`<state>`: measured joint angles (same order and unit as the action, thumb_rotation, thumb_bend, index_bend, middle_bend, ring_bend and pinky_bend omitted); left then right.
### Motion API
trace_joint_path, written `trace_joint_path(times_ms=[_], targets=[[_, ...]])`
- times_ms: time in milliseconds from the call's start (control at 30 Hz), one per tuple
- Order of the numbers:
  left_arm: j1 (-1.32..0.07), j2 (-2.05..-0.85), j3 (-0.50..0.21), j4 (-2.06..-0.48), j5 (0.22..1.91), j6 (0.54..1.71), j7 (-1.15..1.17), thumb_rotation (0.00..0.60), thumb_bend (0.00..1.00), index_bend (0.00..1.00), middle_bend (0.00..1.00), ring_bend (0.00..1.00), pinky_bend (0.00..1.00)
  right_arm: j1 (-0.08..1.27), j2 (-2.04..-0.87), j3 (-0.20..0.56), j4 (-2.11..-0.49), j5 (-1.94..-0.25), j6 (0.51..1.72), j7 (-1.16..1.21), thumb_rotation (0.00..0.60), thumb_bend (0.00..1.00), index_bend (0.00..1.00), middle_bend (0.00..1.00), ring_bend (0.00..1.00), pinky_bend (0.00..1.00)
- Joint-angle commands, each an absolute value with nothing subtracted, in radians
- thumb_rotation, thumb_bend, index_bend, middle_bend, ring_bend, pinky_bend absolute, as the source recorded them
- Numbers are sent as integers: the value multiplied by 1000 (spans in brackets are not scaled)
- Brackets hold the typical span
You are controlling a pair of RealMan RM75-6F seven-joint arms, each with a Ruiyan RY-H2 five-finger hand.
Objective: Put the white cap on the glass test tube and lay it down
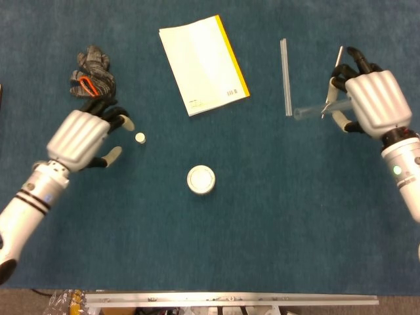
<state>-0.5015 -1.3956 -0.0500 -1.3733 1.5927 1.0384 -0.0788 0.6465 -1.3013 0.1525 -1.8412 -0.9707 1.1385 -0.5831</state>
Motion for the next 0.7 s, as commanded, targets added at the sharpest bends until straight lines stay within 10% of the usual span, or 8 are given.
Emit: trace_joint_path(times_ms=[33,700], targets=[[-522,-1437,-58,-1339,1574,1025,-56,600,353,348,254,133,82,644,-1296,150,-1840,-973,1138,-575,600,344,615,326,61,296],[-564,-1566,-58,-1214,1477,977,27,600,343,369,234,120,82,635,-1276,140,-1809,-979,1118,-528,600,343,615,326,62,295]])
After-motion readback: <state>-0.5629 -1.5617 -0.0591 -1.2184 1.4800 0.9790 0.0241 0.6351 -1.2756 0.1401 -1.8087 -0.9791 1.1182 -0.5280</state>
